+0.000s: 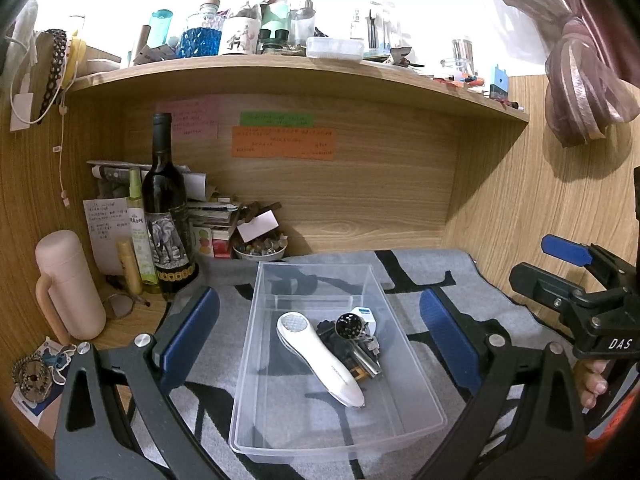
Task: Organize rigid objects
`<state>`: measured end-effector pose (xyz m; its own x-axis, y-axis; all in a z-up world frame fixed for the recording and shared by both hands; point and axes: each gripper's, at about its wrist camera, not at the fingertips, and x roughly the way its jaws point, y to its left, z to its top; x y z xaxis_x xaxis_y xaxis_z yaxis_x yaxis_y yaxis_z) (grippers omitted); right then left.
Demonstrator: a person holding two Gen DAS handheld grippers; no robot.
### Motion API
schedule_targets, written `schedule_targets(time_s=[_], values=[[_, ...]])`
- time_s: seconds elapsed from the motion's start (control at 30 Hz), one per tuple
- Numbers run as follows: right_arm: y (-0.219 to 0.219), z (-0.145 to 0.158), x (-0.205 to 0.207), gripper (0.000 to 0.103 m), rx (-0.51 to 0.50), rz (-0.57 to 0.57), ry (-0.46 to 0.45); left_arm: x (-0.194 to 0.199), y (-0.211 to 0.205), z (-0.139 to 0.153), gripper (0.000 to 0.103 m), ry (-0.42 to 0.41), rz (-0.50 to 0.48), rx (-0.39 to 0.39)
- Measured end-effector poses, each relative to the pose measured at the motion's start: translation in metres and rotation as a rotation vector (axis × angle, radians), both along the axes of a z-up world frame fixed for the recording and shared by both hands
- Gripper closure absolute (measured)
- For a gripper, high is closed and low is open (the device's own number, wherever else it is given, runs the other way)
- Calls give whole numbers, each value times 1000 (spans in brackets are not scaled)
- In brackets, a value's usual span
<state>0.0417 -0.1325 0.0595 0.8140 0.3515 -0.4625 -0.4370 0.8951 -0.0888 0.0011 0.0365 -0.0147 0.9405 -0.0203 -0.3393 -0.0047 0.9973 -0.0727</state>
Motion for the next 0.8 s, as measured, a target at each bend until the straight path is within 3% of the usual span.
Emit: schedule_targets(time_s=[0.8], values=[[1,2,-2,0,-4,2,-14,0,-6,2,1,-12,-10,2]])
